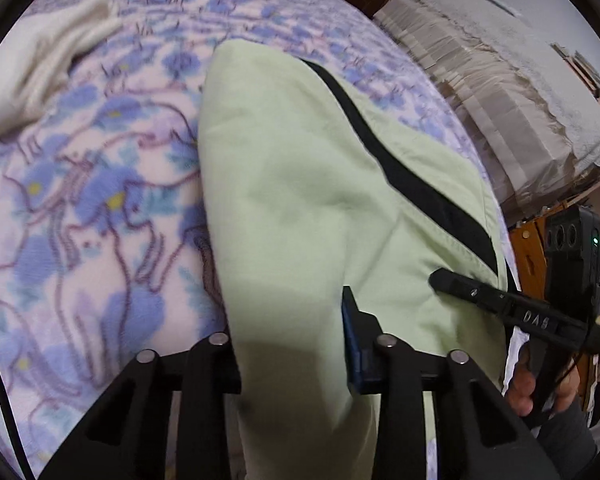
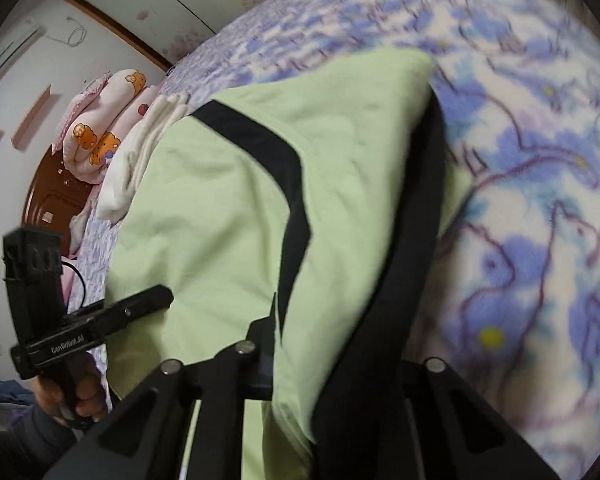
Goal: Fold large clothes
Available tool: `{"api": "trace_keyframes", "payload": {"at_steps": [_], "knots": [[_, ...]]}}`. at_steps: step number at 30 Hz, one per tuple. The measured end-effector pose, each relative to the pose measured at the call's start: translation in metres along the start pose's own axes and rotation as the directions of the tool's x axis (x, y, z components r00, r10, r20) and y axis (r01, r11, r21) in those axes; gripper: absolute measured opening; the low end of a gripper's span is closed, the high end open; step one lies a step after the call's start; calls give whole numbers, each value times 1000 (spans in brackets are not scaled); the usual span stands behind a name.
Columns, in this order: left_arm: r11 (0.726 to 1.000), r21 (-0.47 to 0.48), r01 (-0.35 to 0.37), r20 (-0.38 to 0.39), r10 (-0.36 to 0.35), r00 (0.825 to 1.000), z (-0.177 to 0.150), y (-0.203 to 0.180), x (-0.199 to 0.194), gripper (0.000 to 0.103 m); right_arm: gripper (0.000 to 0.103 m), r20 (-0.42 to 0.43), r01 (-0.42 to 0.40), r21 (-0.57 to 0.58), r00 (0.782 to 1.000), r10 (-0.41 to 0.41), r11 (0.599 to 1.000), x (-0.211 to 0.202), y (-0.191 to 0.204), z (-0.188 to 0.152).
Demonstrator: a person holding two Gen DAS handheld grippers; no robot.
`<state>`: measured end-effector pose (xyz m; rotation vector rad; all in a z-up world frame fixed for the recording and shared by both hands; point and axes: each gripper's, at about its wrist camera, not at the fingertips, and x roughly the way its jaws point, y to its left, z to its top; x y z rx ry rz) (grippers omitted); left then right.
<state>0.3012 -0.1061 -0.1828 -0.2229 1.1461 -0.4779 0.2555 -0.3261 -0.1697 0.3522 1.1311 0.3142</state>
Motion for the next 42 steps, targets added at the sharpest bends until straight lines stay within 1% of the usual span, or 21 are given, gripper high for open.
{"api": "trace_keyframes", "payload": {"at_steps": [3, 5, 7, 8, 10, 14, 16, 18, 22, 24, 25, 26, 29, 31, 34, 36, 38, 39, 40, 41, 42], "knots": [[999, 37, -40, 23, 39, 999, -9, -2, -28, 28, 12, 12, 50, -40, 999, -50, 998, -8, 34, -11], [998, 52, -43, 26, 42, 999, -16, 4, -49, 28, 12, 1, 73, -54, 997, -73, 996, -10, 63, -22], [997, 62, -47, 26, 45, 999, -23, 20, -74, 28, 11, -3, 56, -43, 998, -56, 998, -13, 78, -27], [996, 67, -52, 28, 50, 998, -24, 29, -87, 28, 11, -3, 26, -34, 1000, -27, 999, -15, 92, -29], [996, 62, -58, 32, 56, 998, -26, 48, -112, 28, 11, 3, -8, -34, 1000, 9, 999, -19, 106, -32], [996, 37, -78, 55, 76, 996, -18, 94, -162, 28, 11, 13, -80, -66, 997, 81, 995, -12, 169, -15], [994, 39, -98, 82, 94, 992, -3, 119, -189, 28, 11, 25, -97, -98, 995, 100, 990, -7, 199, -2], [992, 45, -115, 108, 110, 988, 14, 145, -215, 28, 11, 43, -118, -140, 991, 125, 983, 2, 237, 23], [986, 71, -153, 163, 140, 977, 73, 198, -247, 28, 11, 75, -144, -180, 984, 159, 973, 24, 289, 73], [982, 82, -168, 193, 149, 970, 110, 228, -255, 28, 11, 104, -147, -203, 980, 171, 968, 45, 318, 110], [982, 84, -172, 204, 152, 967, 123, 242, -258, 28, 11, 112, -152, -203, 978, 177, 967, 50, 325, 120], [979, 100, -179, 220, 154, 963, 142, 258, -259, 28, 11, 132, -153, -206, 974, 182, 967, 64, 338, 142], [974, 111, -196, 250, 163, 954, 191, 301, -255, 29, 11, 172, -153, -213, 966, 191, 965, 98, 360, 183], [972, 112, -208, 257, 174, 951, 219, 321, -243, 29, 11, 184, -153, -210, 964, 193, 966, 124, 368, 207], [972, 105, -208, 247, 177, 953, 252, 357, -219, 29, 11, 186, -162, -198, 962, 199, 967, 163, 372, 234], [973, 98, -210, 235, 183, 955, 267, 379, -194, 31, 11, 192, -157, -199, 962, 195, 967, 187, 371, 245], [969, 93, -229, 211, 205, 956, 274, 397, -166, 32, 11, 172, -146, -190, 969, 179, 971, 224, 365, 254], [966, 92, -243, 190, 223, 956, 274, 406, -148, 37, 12, 160, -141, -184, 972, 171, 973, 235, 362, 255], [963, 90, -254, 181, 235, 955, 272, 411, -138, 42, 13, 130, -117, -164, 982, 139, 980, 259, 353, 255], [962, 81, -260, 181, 243, 953, 270, 422, -126, 49, 15, 121, -95, -150, 986, 113, 984, 271, 346, 253], [971, 64, -231, 196, 214, 957, 267, 432, -121, 54, 23, 114, -69, -139, 990, 85, 988, 285, 335, 250]]}}
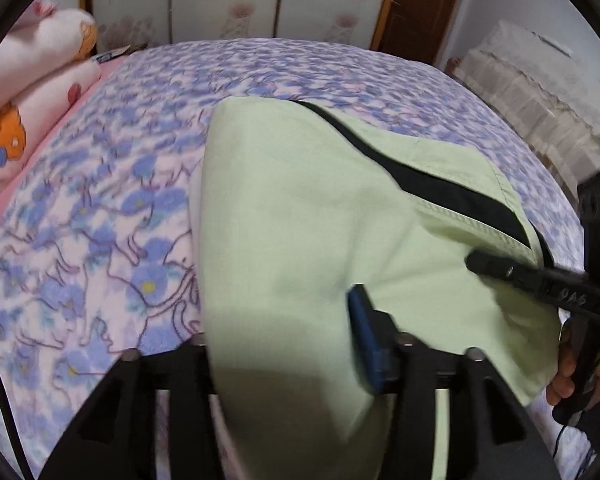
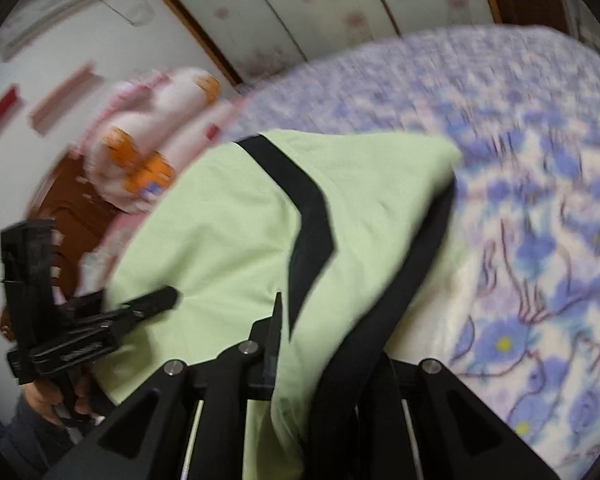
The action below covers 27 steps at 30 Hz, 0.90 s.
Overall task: Fold large clothes
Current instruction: 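Lower the folded end onto the bundle and open both grippers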
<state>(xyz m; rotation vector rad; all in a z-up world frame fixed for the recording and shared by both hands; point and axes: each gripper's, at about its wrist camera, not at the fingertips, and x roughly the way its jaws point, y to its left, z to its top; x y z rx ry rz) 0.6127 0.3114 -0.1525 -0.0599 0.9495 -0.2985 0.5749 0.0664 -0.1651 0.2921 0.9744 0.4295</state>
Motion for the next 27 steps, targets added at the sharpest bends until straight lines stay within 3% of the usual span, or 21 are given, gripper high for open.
{"api": "trace_keyframes", "payload": {"at_steps": [2, 4, 7, 10, 13, 15, 17, 20, 23, 25, 27], "knots": [[996, -55, 66, 26, -64, 998, -8, 15, 6, 63, 24, 14, -44, 2, 999, 44, 999, 4, -13, -8], [995, -64, 74, 45, -71, 996, -12, 18, 6, 65, 25, 16, -51, -19, 999, 51, 999, -1, -12, -10], [997, -79, 14, 44, -11, 999, -13, 16, -3, 76, 32, -15, 41, -94, 999, -42, 995, -14, 6, -9], [994, -93, -55, 50, 60, 997, -12, 10, -24, 75, 34, -43, 108, -128, 993, -114, 986, -30, 17, -9], [992, -43, -120, 100, 124, 987, -18, -5, -56, 61, 34, -37, 138, -117, 989, -143, 984, -65, 20, -11], [992, -40, -117, 117, 121, 986, -23, -15, -76, 42, 34, -9, 154, -122, 988, -156, 981, -84, 23, -15], [993, -52, -106, 128, 112, 985, -31, -27, -94, 30, 34, 46, 169, -143, 985, -164, 975, -101, 30, -23], [996, -32, -86, 125, 90, 988, -44, -47, -108, 25, 34, 109, 175, -167, 981, -158, 970, -114, 45, -33], [991, 26, -129, 64, 127, 990, -61, -64, -99, 19, 33, 93, 142, -229, 988, -123, 963, -109, 60, -43], [982, 38, -185, 30, 184, 983, -71, -67, -86, 17, 33, 52, 178, -260, 984, -171, 949, -91, 60, -53], [970, 47, -239, 19, 239, 971, -81, -65, -77, 14, 22, 34, 285, -280, 957, -287, 917, -73, 49, -61]]}}
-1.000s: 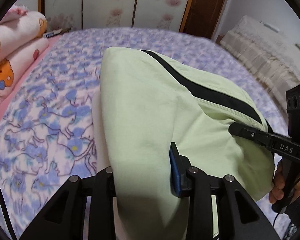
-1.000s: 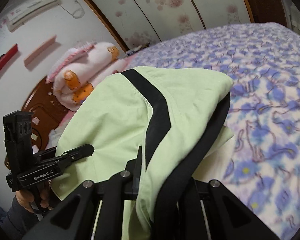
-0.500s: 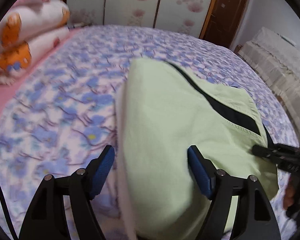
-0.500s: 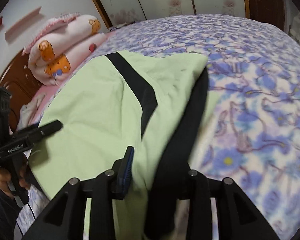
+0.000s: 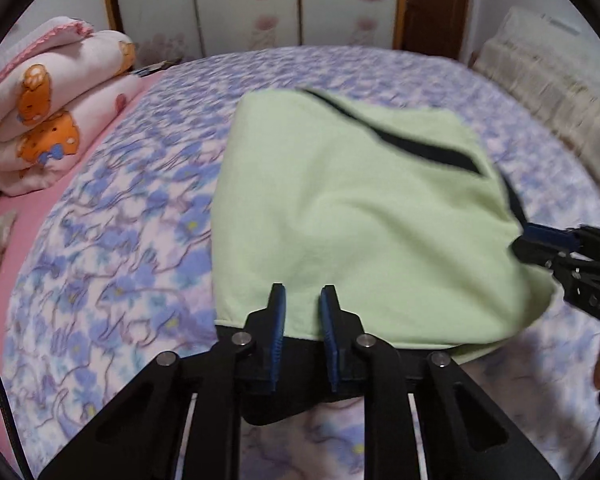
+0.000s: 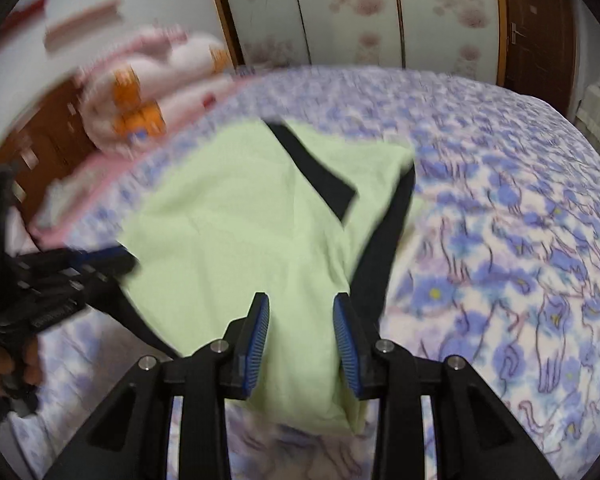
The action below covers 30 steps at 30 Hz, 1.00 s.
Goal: Fold large clothes
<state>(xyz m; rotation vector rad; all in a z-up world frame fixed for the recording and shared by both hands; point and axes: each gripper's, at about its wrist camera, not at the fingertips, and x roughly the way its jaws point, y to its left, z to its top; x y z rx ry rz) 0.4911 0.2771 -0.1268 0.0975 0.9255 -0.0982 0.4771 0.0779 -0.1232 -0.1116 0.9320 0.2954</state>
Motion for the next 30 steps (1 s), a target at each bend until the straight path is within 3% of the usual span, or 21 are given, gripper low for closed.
{"api": "trace_keyframes", "payload": {"at_steps": [1, 5, 13, 16, 18, 19, 24, 30], "knots": [[1000, 1, -6, 0, 6, 1000, -2, 0, 2, 14, 22, -11, 46, 1, 999, -46, 999, 6, -5, -6], [999, 12, -32, 3, 32, 999, -6, -6, 3, 13, 32, -15, -22, 96, 1000, 24, 995, 9, -32, -20], [999, -35, -30, 2, 30, 1000, -2, -3, -5, 15, 32, -43, -23, 110, 999, 28, 994, -7, -34, -25], [997, -76, -15, -2, 15, 1000, -1, -6, -19, 31, 32, -52, -22, 99, 998, 27, 995, -24, -30, -28], [993, -115, -6, -8, 6, 1000, -3, -7, -33, 61, 32, -56, -34, 99, 998, 40, 994, -34, -31, -30], [991, -130, -5, -3, 5, 1000, -5, -9, -41, 65, 32, -54, -41, 104, 997, 47, 994, -44, -32, -32], [978, -206, 2, -13, -5, 1000, -18, -22, -89, 79, 35, -50, -60, 97, 997, 65, 993, -95, -35, -47], [979, -197, -51, -32, 46, 998, -42, -56, -150, 80, 40, -45, -55, 112, 997, 60, 992, -162, -44, -73]]}}
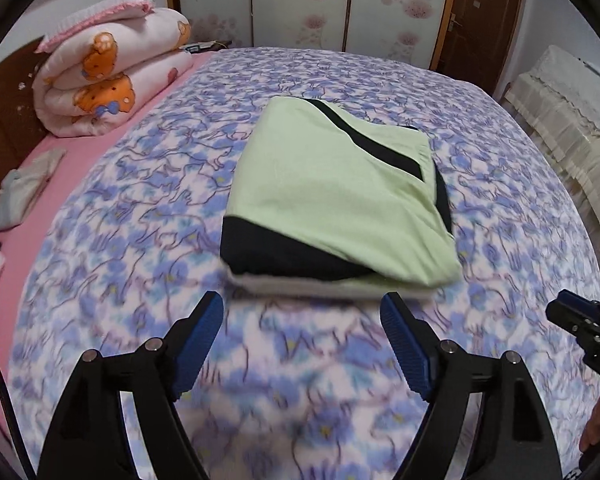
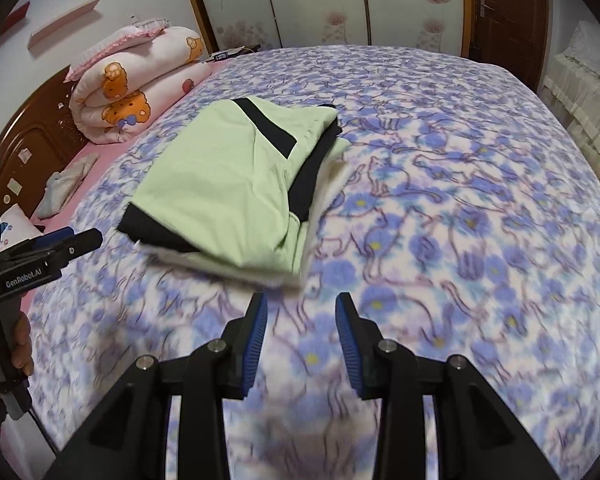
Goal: Fold large clothes
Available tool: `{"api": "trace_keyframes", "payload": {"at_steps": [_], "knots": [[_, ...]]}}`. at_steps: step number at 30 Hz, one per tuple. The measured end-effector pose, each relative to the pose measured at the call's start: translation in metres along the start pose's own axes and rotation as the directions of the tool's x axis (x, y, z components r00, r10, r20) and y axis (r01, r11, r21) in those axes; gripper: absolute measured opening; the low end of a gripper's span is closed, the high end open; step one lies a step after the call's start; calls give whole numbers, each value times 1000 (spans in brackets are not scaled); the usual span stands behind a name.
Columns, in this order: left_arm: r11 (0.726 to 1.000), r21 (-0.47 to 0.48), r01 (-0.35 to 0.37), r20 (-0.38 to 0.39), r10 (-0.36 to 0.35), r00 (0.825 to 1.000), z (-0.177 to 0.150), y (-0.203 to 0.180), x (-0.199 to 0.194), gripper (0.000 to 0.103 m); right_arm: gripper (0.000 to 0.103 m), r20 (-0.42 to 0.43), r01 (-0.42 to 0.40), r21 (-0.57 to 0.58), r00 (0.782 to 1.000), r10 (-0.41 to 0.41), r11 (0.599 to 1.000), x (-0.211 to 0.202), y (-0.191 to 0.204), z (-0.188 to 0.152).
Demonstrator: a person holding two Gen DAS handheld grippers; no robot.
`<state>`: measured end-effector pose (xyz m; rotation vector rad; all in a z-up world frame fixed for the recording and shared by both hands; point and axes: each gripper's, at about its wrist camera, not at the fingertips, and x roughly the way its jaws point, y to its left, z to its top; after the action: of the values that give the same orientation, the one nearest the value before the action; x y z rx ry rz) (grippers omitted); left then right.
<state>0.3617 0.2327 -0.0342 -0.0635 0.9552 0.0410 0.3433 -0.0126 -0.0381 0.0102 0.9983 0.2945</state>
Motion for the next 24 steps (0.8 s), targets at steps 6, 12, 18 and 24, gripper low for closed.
{"api": "trace_keyframes", "payload": {"at_steps": [6, 12, 18, 24], "knots": [[1000, 5, 30, 25, -30, 999, -41, -35, -64, 80, 47, 1, 21, 53, 1000, -21, 998, -53, -20, -40], [994, -22, 108, 44, -107, 993, -99, -71, -118, 96, 54, 4, 28, 120, 1000, -28, 992, -99, -40, -102], [996, 20, 88, 67, -89, 994, -171, -114, -153, 97, 55, 19, 43, 148, 999, -46, 988, -134, -47, -158], [999, 22, 38, 62, -39, 997, -221, -141, -173, 97, 55, 96, 73, 144, 992, -88, 987, -175, -37, -202]]}}
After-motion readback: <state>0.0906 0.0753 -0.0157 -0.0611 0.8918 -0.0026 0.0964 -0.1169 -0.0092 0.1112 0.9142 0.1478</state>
